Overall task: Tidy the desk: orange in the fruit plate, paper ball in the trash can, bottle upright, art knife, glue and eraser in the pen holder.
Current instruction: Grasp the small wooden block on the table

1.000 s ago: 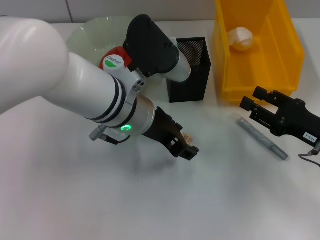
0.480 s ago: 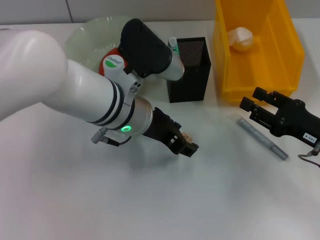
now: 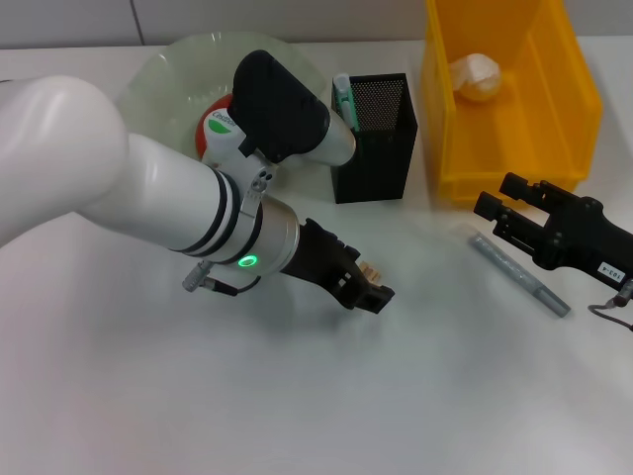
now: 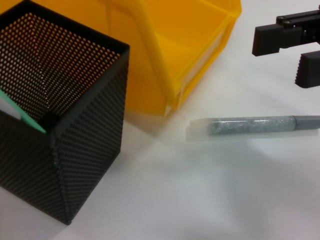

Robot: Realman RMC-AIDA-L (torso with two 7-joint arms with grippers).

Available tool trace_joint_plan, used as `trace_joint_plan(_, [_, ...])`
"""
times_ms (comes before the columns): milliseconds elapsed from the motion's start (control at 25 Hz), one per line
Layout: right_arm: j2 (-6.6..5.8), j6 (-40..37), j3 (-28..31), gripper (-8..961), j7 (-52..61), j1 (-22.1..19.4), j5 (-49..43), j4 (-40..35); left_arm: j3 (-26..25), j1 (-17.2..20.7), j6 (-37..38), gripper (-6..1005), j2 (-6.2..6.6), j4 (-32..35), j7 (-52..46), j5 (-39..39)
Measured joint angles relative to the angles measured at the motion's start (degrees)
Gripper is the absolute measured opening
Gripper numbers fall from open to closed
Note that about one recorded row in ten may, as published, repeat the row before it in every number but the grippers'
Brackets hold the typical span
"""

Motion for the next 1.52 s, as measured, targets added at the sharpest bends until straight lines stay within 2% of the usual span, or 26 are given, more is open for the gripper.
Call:
trace_joint_plan(760, [0.0, 0.62, 0.0, 563, 0.0, 0.83, 0.0, 0.51, 0.17, -0.13, -2.21, 667, 0.0, -1.76, 0.63, -0.24])
trace_joint_plan(1520, [0.0, 0.8, 0.0, 563, 0.0, 0.95, 0.0, 0.57, 0.54, 0.06, -2.86, 618, 0.0, -2.14, 0.89, -0.91])
